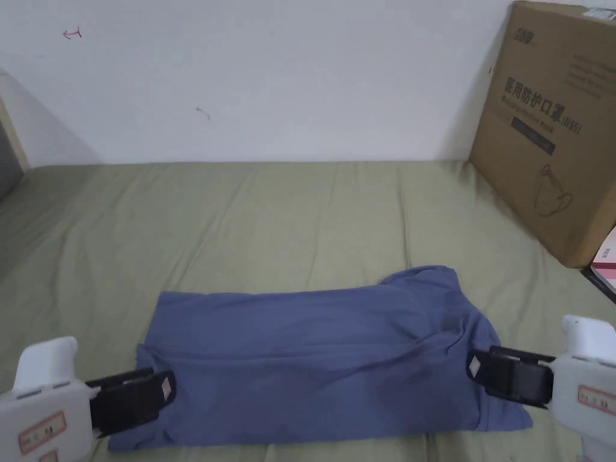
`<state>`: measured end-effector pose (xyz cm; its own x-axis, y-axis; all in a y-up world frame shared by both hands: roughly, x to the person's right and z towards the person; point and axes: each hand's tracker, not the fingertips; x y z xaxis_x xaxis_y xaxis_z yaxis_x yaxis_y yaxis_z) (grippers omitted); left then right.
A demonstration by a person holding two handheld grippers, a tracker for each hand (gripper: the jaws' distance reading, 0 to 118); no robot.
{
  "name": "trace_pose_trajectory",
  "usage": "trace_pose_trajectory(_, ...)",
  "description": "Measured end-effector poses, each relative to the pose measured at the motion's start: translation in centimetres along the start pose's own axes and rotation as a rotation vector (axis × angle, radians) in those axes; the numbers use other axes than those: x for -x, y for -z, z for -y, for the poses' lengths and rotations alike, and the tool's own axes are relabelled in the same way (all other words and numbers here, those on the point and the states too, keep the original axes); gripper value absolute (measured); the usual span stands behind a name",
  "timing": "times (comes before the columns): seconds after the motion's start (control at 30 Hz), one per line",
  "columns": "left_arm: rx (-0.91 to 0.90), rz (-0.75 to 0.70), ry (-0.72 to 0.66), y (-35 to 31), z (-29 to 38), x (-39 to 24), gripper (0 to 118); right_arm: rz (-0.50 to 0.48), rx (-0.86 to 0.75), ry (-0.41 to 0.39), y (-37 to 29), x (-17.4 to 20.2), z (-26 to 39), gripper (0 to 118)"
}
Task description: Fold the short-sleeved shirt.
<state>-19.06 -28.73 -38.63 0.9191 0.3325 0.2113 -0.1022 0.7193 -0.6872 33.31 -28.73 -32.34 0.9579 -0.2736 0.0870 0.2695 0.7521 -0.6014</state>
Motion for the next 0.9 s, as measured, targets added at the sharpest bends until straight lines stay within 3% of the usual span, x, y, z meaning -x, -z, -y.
trace_pose_trajectory(0.03, -0.012, -0.016, 0.008, -0.8, 0.7, -0.1, 87, 0.009, -0.039, -0.022, -1.1, 0.6, 0.7, 105)
trace_pose_trajectory(0.07, -0.017, -0.017, 0.014, -1.4, 1.3, -0.2, 65, 0.016, -0.071, -0.042, -2.0, 1.1, 1.2, 80)
trace_pose_trajectory(0.1, -0.027, -0.038, 0.021, -2.1, 1.9, -0.5, 11, 0.022, -0.084, -0.057, -2.5, 1.5, 1.7, 15)
trace_pose_trajectory(0.13, -0.03, -0.057, 0.029, -2.7, 2.6, -0.8, 0, 0.028, -0.057, -0.047, -3.1, 1.9, 2.3, 0)
trace_pose_trajectory(0.23, -0.034, -0.056, 0.011, -4.2, 3.3, -0.7, 0, -0.042, -0.069, -0.002, -3.8, 2.2, 2.3, 0)
trace_pose_trajectory(0.47, 0.18, -0.259, 0.053, 1.5, -0.9, 2.8, 0, -0.017, -0.037, -0.016, -2.4, 2.3, 0.7, 0)
trace_pose_trajectory(0.5, 0.187, -0.239, 0.051, 3.0, -1.2, 3.5, 4, -0.013, -0.029, -0.014, -1.9, 2.1, 0.6, 0)
trace_pose_trajectory(0.53, 0.211, -0.248, 0.05, 4.5, -1.4, 4.1, 25, -0.014, -0.017, -0.007, -1.5, 2.1, 0.5, 0)
trace_pose_trajectory(0.6, 0.275, -0.293, 0.041, 7.6, -1.2, 5.1, 104, -0.018, 0.003, 0.026, -0.9, 1.9, 0.5, 0)
trace_pose_trajectory(0.63, 0.309, -0.316, 0.029, 9.1, -1.0, 5.8, 112, -0.023, 0.011, 0.047, -0.6, 1.8, 0.6, 0)
trace_pose_trajectory(0.77, 0.363, -0.388, 0.062, 13.8, 0.5, 7.0, 109, -0.039, 0.046, 0.103, 0.1, 1.5, 1.3, 0)
trace_pose_trajectory(0.9, 0.425, -0.363, 0.065, 17.1, 2.8, 7.8, 111, -0.014, 0.075, 0.097, 0.9, 0.8, 1.7, 0)
